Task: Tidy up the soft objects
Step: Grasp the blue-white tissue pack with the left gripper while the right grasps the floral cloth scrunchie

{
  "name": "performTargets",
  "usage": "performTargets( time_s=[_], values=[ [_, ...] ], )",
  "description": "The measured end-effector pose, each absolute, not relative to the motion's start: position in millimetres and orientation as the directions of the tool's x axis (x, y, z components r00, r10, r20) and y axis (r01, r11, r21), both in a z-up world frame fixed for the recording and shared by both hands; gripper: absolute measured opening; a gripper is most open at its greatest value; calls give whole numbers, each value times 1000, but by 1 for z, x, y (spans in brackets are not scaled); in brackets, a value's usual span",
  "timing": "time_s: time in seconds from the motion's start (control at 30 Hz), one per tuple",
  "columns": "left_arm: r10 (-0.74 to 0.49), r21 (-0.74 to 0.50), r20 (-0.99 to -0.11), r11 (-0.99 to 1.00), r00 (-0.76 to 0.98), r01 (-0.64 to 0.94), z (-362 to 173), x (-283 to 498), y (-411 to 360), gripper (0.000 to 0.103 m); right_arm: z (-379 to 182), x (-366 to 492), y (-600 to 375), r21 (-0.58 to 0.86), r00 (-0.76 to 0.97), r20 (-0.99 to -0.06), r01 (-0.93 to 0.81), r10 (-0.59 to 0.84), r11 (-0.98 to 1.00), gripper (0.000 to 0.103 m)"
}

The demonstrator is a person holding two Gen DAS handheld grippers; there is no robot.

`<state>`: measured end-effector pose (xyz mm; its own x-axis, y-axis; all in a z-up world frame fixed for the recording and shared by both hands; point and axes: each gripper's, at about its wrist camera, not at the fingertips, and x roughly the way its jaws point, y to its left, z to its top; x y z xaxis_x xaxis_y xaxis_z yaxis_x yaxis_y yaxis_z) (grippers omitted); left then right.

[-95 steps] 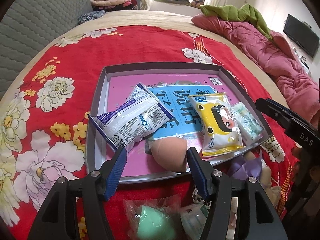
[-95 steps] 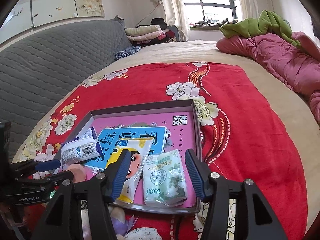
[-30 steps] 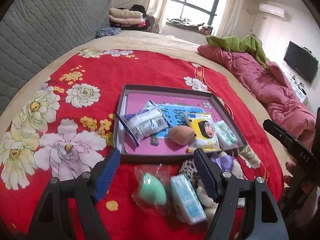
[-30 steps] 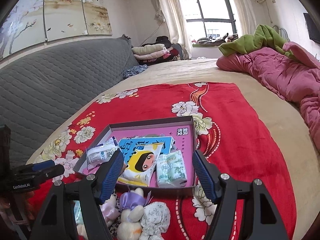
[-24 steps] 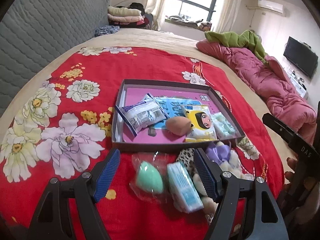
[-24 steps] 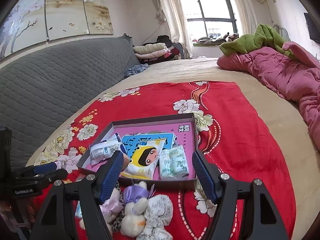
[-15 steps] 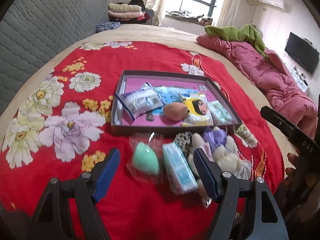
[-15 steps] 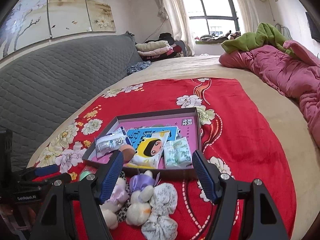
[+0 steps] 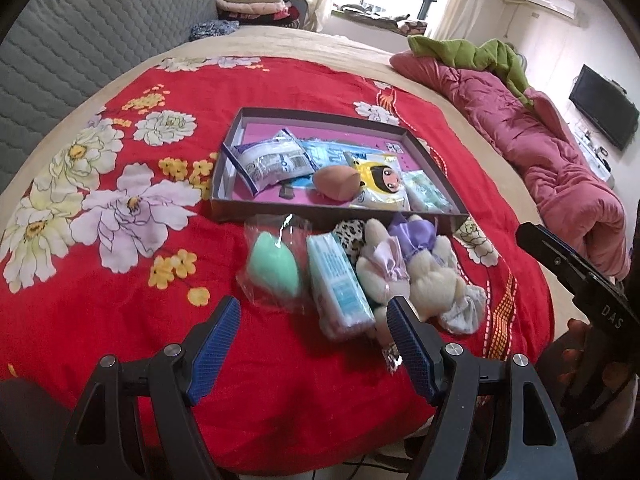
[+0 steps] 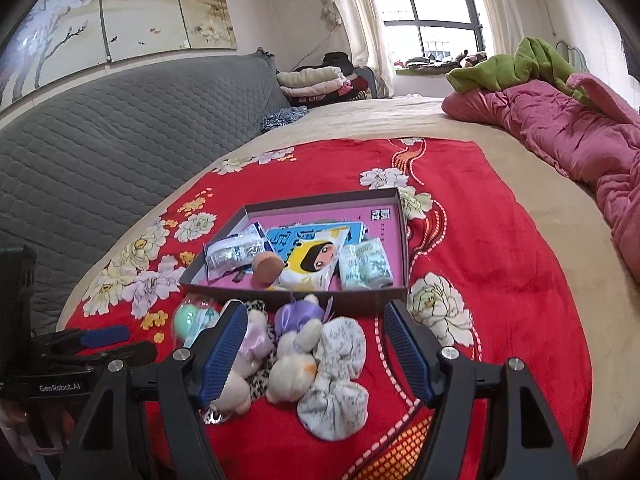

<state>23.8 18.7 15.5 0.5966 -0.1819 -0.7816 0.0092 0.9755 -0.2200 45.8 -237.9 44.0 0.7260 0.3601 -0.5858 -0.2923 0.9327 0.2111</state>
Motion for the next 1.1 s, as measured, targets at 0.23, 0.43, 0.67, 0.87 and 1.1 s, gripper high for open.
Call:
performTargets(
  time_s=[0.23,0.43,0.67,0.87,1.1],
  values=[
    [-192,-224,-792,974,580,17,14,18,15,77,44,37,-245,220,727,-589,-276,353,936,71],
    [-197,-222,-804,975,561,24,9,15,8,77,42,34,-249,240,719,-598,-261,354,935,71],
    [-218,-247,-809,969,547,20,1,19,11,77,29,34,-250,242,689,-638,-245,344,939,71],
    [-240,-274,-813,962,530,16,-8,24,14,77,15,40,-245,200,653,-692,-235,307,951,71],
    [-247,-285,-820,959,517,7,-13,32,14,77,9,39,-244,210,634,-703,-247,321,946,71]
  ],
)
